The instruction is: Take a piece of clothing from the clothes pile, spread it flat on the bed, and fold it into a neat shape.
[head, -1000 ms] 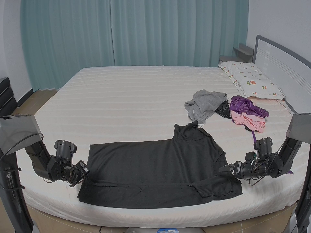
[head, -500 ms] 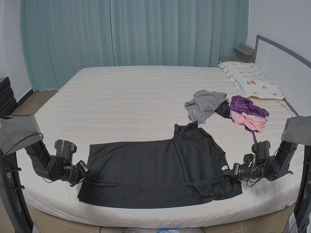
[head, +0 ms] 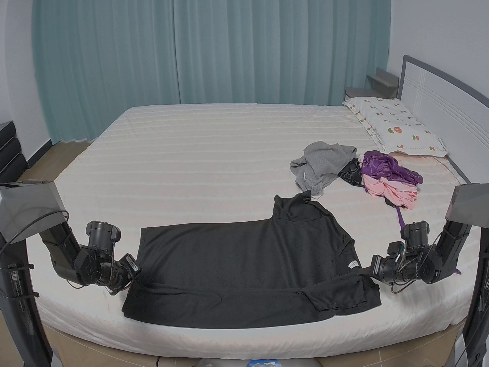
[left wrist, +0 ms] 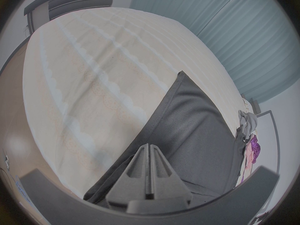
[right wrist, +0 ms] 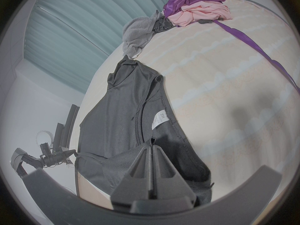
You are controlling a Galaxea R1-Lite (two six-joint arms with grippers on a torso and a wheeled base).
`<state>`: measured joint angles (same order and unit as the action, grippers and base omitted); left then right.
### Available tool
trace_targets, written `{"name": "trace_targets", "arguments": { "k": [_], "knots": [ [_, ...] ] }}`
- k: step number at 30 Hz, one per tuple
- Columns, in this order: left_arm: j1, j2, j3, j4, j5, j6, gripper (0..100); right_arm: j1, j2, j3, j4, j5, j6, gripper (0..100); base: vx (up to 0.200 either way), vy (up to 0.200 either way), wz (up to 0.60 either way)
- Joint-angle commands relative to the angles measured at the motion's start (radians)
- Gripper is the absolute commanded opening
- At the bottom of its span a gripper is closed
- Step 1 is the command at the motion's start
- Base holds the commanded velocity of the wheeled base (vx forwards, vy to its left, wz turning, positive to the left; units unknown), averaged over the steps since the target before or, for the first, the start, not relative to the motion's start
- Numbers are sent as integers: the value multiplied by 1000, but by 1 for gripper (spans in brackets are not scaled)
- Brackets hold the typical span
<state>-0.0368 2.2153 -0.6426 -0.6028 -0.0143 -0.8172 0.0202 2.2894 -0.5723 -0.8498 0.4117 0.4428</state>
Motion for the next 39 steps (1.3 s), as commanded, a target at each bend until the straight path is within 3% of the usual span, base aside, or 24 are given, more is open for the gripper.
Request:
{"name": "trace_targets", "arguments": {
  "k": [1,3,4,5,6,11,16,18,22,39],
  "knots": [
    [3,0,1,0,-1,0,0,-3,-4,3,1,1,1,0,0,0,0],
    [3,0,4,0,-1,0,0,-5,-2,3,3,-1,1,0,0,0,0],
    [3,-2,7,0,-1,0,0,-5,-2,3,3,-1,1,100,0,0,0],
    [3,-3,9,0,-1,-2,0,-3,-2,5,5,1,-1,100,0,0,0],
    [3,-5,9,0,-3,-3,100,-2,-2,6,3,1,-1,100,0,0,0],
    [5,-8,12,0,-7,-8,100,0,-27,19,1,6,11,100,0,0,0],
    [20,-32,11,-2,-16,-39,100,-5,-74,29,1,10,65,100,0,0,0],
    [46,-75,15,-2,-23,-46,100,-13,-100,32,1,50,117,100,0,0,0],
    [54,-125,35,-3,-52,-49,100,-23,-102,32,0,61,160,100,0,0,0],
    [54,-140,64,-22,-75,-57,100,-28,-105,49,0,61,172,100,0,0,0]
  ]
}}
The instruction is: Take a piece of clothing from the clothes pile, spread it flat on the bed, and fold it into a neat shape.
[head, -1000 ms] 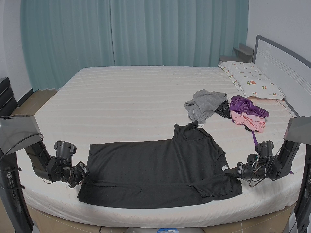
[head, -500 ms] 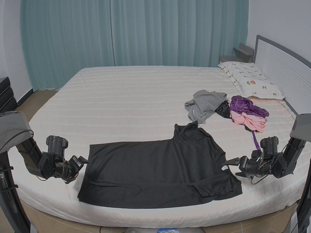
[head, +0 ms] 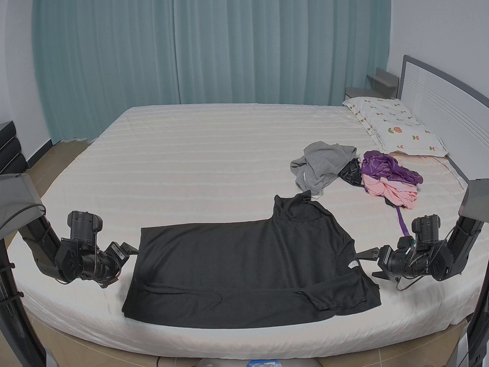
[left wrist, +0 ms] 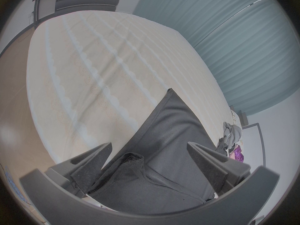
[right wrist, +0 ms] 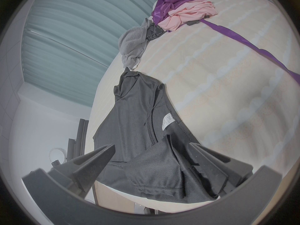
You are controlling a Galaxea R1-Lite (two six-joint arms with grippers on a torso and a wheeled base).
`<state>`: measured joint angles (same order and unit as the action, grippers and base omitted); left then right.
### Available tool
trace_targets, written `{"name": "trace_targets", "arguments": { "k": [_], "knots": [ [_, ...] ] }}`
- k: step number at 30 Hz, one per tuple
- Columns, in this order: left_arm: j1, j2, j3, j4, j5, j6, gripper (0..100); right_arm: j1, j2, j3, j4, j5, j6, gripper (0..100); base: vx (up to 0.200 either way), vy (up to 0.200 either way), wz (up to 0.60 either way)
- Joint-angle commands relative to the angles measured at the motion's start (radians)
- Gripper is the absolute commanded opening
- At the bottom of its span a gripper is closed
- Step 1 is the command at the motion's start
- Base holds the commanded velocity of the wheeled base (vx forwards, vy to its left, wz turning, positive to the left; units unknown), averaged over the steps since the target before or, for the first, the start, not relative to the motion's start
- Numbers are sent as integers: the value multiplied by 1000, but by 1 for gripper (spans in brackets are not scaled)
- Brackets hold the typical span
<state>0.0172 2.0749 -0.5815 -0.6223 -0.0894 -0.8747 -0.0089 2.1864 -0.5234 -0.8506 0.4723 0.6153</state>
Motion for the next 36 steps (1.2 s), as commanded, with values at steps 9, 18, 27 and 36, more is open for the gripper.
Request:
{"name": "trace_targets", "arguments": {
  "k": [9,18,27,36],
  "knots": [
    [-6,-4,-11,-2,0,-55,100,1,-2,0,-1,0,0,100,0,-111,0],
    [-6,-4,-12,-5,3,-50,100,1,0,0,-1,0,-2,100,0,-22,0],
    [4,-12,-14,-5,0,-52,100,3,0,5,-1,0,-2,100,67,0,0],
    [4,-4,-23,-4,-13,-50,100,12,1,5,1,0,-2,100,0,0,0]
  ]
}}
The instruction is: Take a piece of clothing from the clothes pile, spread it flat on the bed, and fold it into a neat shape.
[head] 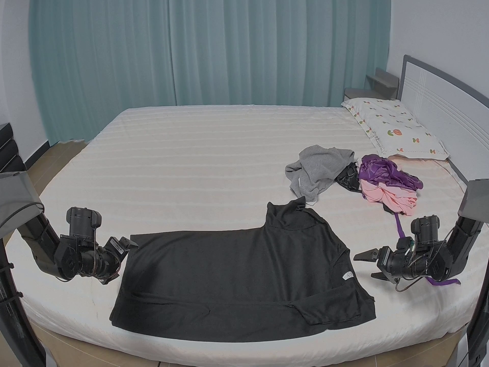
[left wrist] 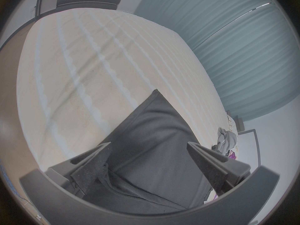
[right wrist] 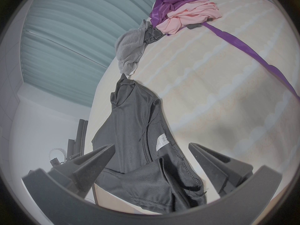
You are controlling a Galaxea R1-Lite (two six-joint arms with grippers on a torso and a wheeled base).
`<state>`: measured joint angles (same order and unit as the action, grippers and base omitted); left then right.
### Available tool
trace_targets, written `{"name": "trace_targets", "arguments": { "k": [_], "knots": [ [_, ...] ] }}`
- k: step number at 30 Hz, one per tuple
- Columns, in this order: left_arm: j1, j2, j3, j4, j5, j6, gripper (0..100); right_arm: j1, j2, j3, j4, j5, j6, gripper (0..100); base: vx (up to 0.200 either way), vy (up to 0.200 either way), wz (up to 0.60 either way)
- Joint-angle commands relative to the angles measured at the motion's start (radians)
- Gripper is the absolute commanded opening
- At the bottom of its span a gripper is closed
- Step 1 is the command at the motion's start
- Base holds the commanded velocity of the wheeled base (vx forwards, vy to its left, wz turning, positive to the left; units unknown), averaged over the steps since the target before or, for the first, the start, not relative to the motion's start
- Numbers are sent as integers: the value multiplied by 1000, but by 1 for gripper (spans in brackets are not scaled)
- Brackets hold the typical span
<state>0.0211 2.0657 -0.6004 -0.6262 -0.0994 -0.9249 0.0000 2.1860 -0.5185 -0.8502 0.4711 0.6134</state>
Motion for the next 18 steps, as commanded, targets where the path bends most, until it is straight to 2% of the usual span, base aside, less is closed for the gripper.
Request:
{"name": "trace_targets", "arguments": {
  "k": [1,4,9,13,18],
  "knots": [
    [0,7,-9,0,-17,-2,100,3,3,0,0,0,0,100,0,0,0],
    [2,10,-29,3,-39,0,100,3,3,0,0,1,0,100,0,0,0],
    [14,53,-137,10,-53,14,100,3,11,-2,0,1,2,100,0,0,0],
    [26,159,-243,10,-57,93,100,3,15,-2,0,1,3,100,0,0,0],
    [43,275,-400,11,-88,141,100,-2,26,0,0,3,3,100,0,0,0]
  ]
}}
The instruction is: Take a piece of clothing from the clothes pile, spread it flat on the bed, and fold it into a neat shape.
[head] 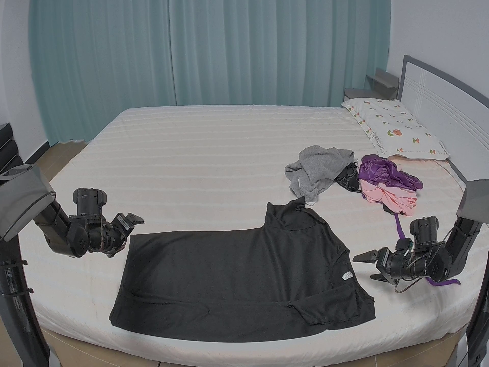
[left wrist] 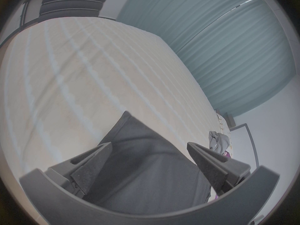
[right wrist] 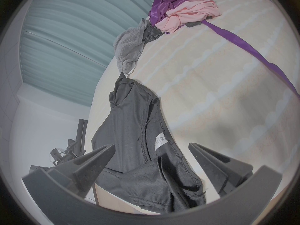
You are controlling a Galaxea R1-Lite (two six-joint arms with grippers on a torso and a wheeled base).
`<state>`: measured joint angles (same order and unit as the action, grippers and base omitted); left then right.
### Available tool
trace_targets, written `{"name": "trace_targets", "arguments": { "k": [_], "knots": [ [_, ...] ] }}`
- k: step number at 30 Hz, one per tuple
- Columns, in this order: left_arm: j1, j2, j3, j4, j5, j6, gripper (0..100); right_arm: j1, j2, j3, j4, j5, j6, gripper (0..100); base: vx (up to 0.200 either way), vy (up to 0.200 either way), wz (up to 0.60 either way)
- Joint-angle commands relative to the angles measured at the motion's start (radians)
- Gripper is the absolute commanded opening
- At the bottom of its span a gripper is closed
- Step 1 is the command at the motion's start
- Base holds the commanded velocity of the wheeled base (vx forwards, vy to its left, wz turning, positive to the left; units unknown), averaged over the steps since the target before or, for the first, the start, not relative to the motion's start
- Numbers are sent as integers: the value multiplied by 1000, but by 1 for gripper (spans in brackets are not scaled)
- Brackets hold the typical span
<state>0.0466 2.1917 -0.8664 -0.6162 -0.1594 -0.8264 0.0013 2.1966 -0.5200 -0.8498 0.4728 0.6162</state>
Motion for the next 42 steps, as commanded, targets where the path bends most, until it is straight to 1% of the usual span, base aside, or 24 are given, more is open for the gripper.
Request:
{"name": "trace_targets", "arguments": {
  "k": [1,5,8,10,12,16,26,32,36,42],
  "knots": [
    [19,174,-160,0,-42,66,100,-3,15,2,0,3,0,100,0,0,0],
    [29,234,-232,-8,-51,182,100,-1,15,2,0,4,0,100,0,0,0],
    [33,258,-276,-10,-55,222,100,-1,15,2,0,7,0,100,0,0,0],
    [35,273,-290,-13,-74,237,100,-1,14,2,0,20,0,100,0,0,0],
    [36,289,-301,-27,-94,242,100,-1,14,5,0,21,-1,100,0,0,0],
    [36,322,-319,-70,-95,243,100,-1,14,9,-2,21,-1,100,0,0,0],
    [53,324,-313,-120,-92,248,100,2,14,9,0,23,-1,100,0,0,0],
    [61,324,-299,-114,-92,253,100,2,15,9,0,23,-3,100,0,0,0],
    [62,327,-290,-112,-88,286,100,2,15,11,0,23,-3,100,0,0,0],
    [59,327,-290,-114,-88,288,100,3,15,11,0,23,-3,100,0,0,0]
  ]
}}
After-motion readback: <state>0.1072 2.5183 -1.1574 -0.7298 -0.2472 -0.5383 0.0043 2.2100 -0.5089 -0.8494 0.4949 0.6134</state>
